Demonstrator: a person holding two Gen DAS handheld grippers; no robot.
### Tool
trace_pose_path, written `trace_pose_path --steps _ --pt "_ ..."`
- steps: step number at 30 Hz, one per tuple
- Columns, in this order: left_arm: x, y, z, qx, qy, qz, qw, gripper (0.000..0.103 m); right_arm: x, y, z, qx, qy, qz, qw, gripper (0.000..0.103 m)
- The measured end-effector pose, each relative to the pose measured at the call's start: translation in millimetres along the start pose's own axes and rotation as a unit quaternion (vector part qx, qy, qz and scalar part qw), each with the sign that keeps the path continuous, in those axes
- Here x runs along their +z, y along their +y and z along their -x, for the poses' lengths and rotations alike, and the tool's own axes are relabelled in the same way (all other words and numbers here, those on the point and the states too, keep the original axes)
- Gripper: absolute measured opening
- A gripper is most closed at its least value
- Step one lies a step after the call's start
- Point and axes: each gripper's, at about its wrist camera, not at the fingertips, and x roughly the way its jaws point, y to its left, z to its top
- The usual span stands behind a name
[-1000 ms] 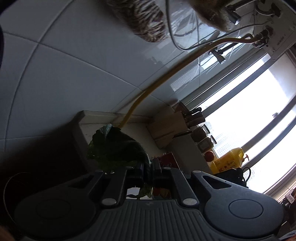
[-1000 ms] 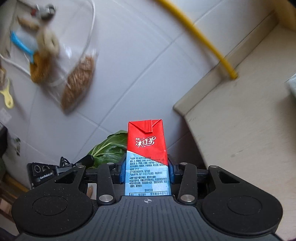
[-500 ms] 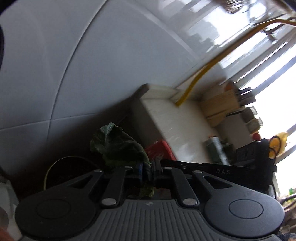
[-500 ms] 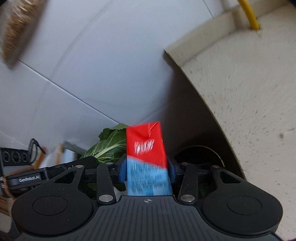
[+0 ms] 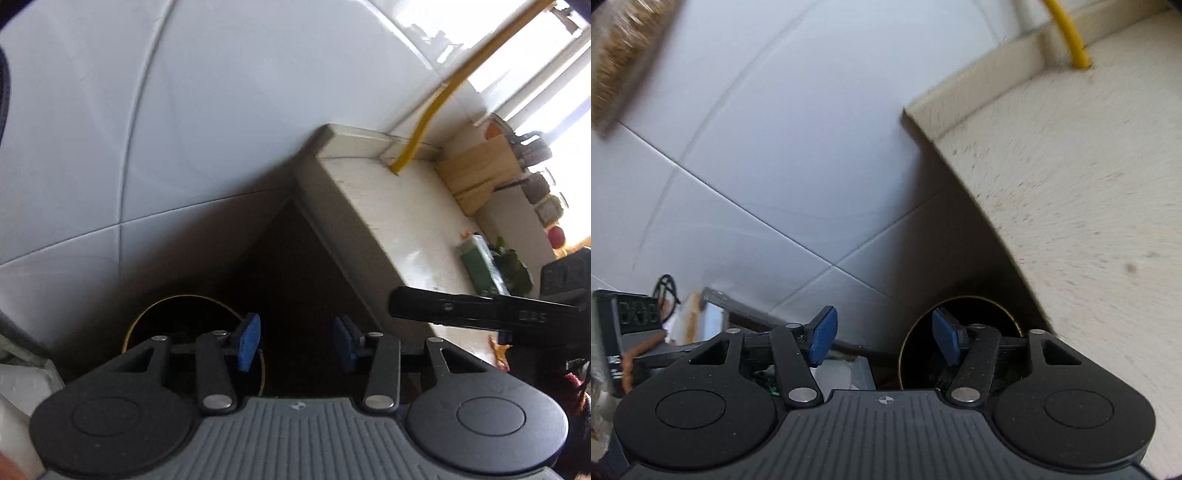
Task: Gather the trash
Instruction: 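Move both open tools back over the vegetables and milk carton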
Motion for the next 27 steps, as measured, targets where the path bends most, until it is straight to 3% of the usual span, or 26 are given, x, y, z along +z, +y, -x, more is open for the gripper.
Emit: trace_pose_path --steps 7,15,22,27 --pt "3.3 -51.5 -3.1 -0.04 0.002 -0.064 0.9971 0.049 -25.7 -13.8 84.5 -0.028 -0.075 -0.011 0.997 0.071" --pt "13.8 -133.8 -35.6 -0.126 0.018 -0.117 0.985 0.058 -52.0 -61.6 175.0 -0.101 -0.17 -0.052 0.979 0.075" --pt "23.7 -211.0 -95.7 -0.19 0.051 -0.1 0.9754 0.06 -72.0 -108.4 229.3 -0.132 -0.211 -0.092 0.964 0.075" --pt "25.9 -259.2 -140.7 -0.182 0.065 -0.085 0.9774 0.061 -77.2 -133.6 255.4 -0.149 -0.224 -0.092 0.959 0.077"
